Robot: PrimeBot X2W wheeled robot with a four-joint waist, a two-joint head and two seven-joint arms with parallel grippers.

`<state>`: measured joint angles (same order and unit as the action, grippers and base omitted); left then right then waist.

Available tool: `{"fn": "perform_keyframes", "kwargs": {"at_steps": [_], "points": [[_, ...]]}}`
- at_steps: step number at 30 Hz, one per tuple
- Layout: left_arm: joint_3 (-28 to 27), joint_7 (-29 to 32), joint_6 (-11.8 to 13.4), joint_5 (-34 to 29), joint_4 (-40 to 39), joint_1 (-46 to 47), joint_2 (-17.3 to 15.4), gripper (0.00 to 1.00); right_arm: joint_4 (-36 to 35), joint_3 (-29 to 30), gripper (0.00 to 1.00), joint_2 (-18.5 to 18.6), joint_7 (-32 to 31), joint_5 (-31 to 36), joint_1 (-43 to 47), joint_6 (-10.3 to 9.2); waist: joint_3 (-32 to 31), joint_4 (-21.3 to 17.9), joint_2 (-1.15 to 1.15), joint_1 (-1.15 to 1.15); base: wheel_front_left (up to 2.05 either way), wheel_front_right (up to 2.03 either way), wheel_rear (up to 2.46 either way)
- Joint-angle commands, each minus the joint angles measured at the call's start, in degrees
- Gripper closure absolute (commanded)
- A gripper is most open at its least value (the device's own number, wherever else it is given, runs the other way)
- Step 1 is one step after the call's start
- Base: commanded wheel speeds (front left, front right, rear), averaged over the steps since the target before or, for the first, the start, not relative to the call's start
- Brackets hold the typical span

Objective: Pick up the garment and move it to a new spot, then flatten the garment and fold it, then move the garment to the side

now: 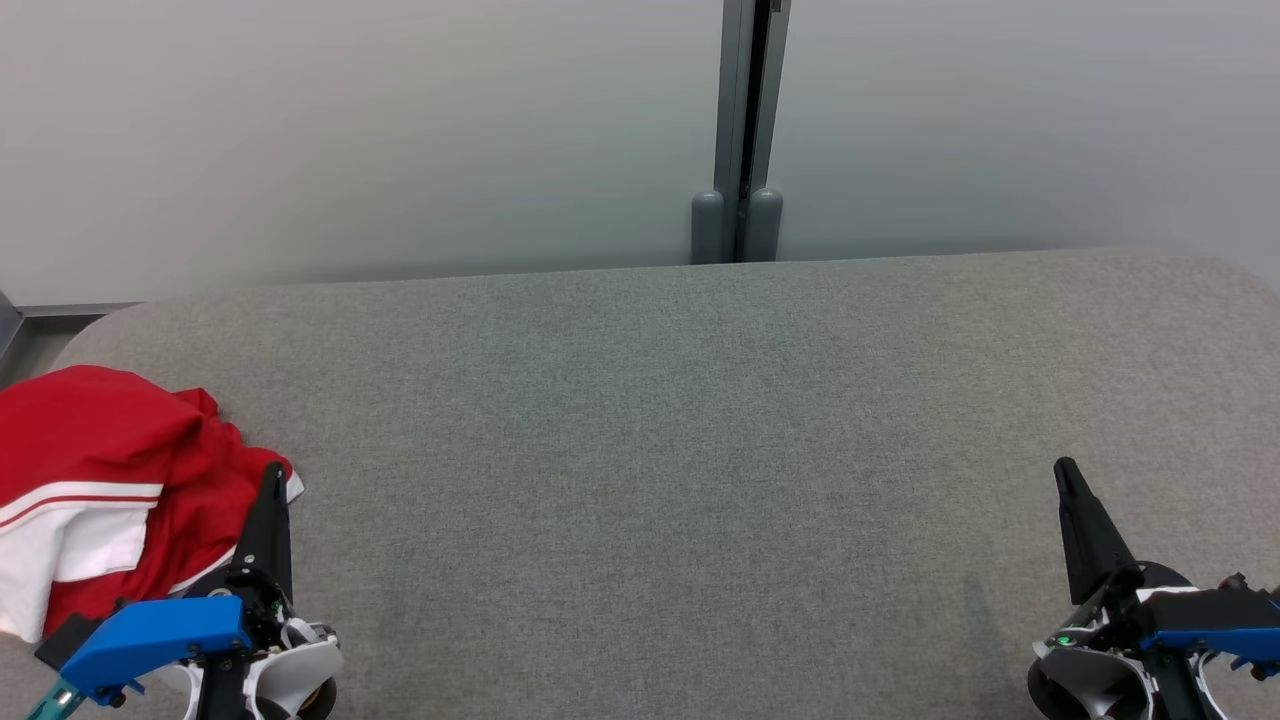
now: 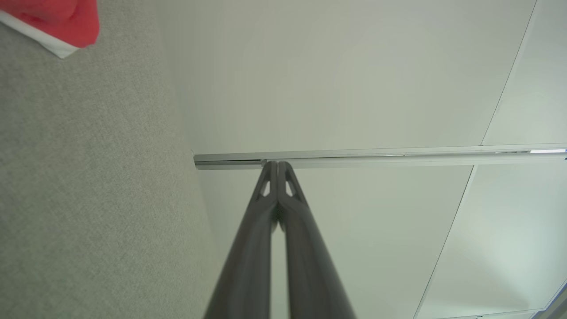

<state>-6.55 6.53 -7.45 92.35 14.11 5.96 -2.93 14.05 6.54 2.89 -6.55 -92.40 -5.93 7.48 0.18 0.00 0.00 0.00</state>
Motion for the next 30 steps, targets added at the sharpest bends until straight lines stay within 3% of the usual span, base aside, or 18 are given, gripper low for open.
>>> {"fn": "perform_keyframes", "kwargs": {"at_steps": [1,30], "points": [[-0.06,0.2,-0.06,0.14,-0.26,0.58,0.12,1.0,-0.18,0.16,1.0,0.03,-0.19,0.02,-0.56,0.02,0.0,0.0,0.0,0.0,0.0,0.0,0.0],[-0.06,0.19,-0.06,0.14,-0.26,0.58,0.12,1.0,-0.18,0.17,1.0,0.02,-0.21,0.05,-0.56,0.02,0.0,0.0,0.0,0.0,0.0,0.0,0.0]]}}
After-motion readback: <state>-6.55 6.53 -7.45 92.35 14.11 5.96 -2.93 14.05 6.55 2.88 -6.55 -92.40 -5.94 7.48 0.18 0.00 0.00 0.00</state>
